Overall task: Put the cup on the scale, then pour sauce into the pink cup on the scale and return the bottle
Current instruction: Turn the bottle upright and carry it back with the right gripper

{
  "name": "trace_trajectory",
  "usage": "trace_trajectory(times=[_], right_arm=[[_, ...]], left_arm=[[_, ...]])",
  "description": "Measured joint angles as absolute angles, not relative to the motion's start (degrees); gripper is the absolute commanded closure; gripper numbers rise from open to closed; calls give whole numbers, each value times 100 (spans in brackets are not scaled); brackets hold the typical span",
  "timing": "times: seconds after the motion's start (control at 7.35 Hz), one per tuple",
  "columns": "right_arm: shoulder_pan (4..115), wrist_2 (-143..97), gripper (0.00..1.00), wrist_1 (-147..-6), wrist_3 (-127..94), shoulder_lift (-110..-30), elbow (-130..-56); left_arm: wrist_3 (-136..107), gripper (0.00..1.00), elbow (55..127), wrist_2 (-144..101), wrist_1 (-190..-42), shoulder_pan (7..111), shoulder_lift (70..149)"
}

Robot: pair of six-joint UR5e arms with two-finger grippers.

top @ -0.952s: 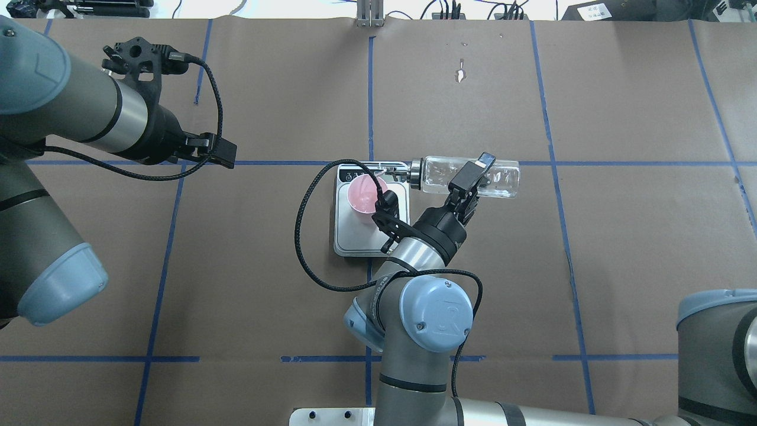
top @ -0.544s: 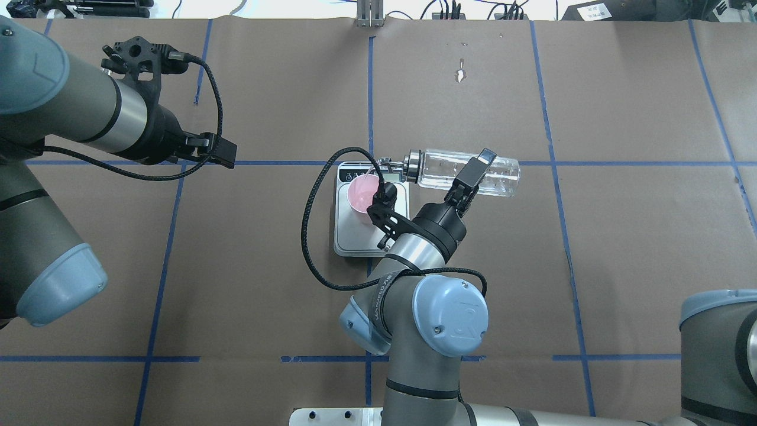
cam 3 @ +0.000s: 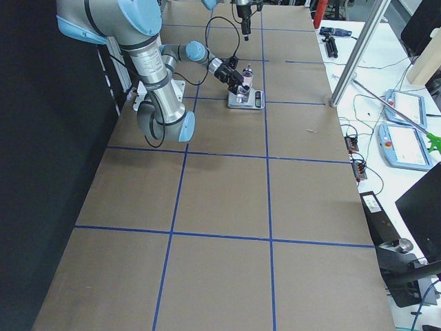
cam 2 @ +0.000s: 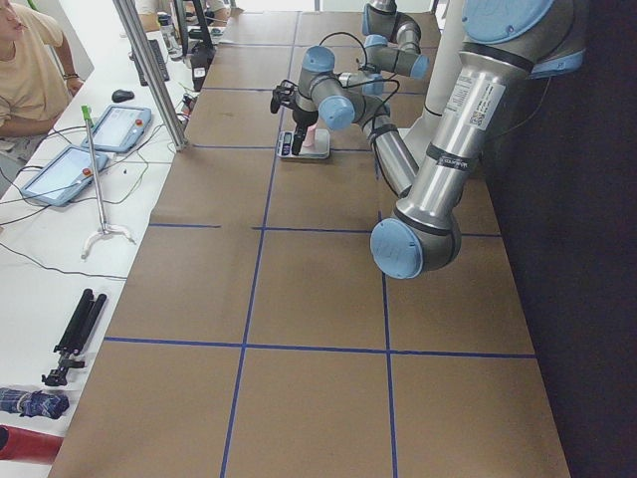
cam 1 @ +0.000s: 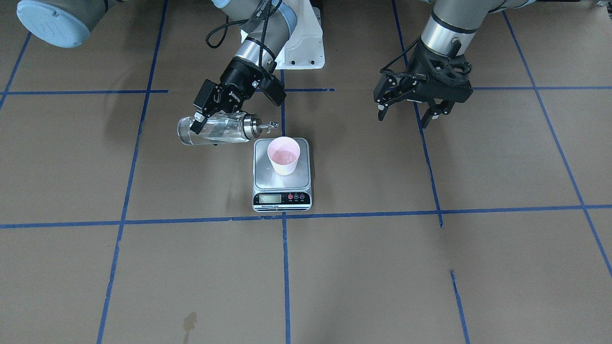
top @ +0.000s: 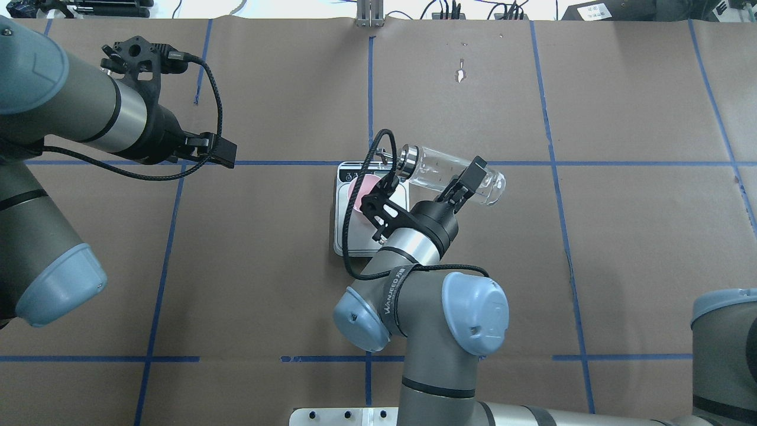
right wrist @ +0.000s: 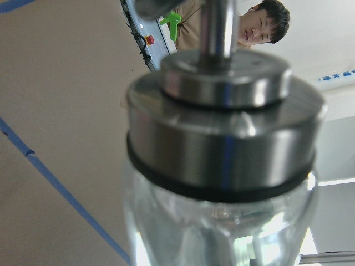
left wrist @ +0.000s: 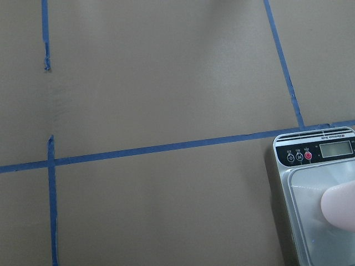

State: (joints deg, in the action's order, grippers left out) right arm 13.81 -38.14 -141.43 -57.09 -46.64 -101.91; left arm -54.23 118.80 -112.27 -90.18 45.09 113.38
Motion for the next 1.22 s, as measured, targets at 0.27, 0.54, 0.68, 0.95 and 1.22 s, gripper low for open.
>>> trace_trajectory(times=[0.27, 0.54, 0.68, 0.95, 1.22], right_arm=[[1505, -4203, 100, -12933, -5856, -5134, -10754], [1799, -4974, 100, -11780, -6253, -5399, -11039], [1988, -5328, 100, -11410, -6557, -5537, -11171], [2298, -5768, 100, -9999, -6815, -6191, -11297], [2446, -5888, 100, -8298, -6889, -7079, -11308]], left_arm=[[-5423, 0, 11882, -11224, -9018, 4509, 11338], [-5421, 0, 11877, -11224, -9018, 4509, 11338], [-5419, 0, 11866, -11224, -9017, 4509, 11338], [-5418, 0, 11855, -11224, -9018, 4509, 11338], [-5422, 0, 11847, -11223, -9018, 4509, 11336]])
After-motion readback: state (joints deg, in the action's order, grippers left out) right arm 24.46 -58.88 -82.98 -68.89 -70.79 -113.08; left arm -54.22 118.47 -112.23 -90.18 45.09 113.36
